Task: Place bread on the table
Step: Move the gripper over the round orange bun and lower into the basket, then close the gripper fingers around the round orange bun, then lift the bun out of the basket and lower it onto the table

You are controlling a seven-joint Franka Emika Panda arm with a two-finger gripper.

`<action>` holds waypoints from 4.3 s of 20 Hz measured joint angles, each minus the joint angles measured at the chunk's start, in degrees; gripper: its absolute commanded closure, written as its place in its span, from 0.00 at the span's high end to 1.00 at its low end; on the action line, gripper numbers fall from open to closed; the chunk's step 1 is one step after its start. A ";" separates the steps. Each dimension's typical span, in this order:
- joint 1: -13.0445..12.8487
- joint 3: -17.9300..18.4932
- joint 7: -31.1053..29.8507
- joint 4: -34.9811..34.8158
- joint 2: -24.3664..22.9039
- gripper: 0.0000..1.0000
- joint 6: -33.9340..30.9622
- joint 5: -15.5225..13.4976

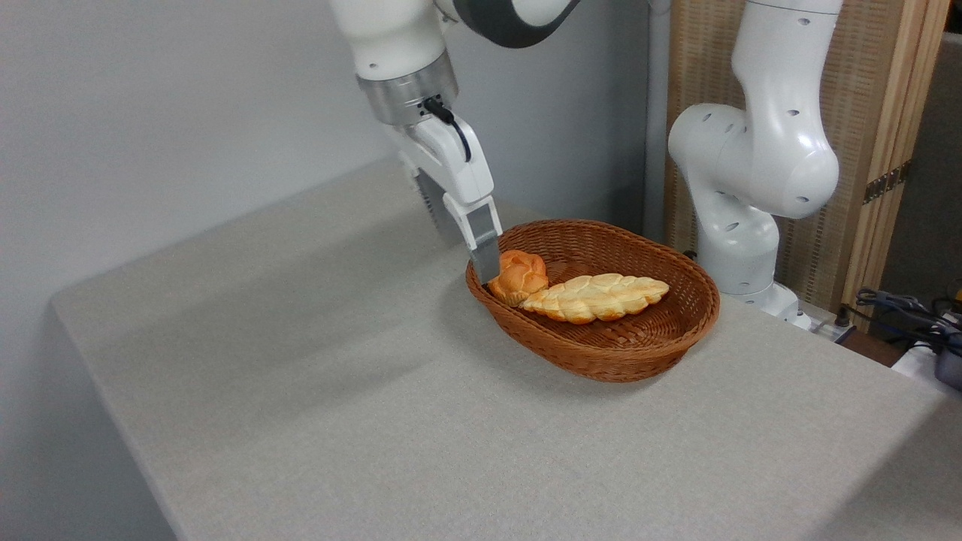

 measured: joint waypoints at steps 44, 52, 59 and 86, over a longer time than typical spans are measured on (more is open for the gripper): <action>-11.66 -0.23 16.89 -16.60 -2.91 0.47 4.25 0.02; -11.66 -0.23 17.03 -16.60 -2.91 0.47 4.25 0.04; -11.66 -0.23 17.03 -16.44 -3.16 0.47 3.59 0.04; -11.17 8.08 17.03 -0.88 1.39 0.57 4.25 0.03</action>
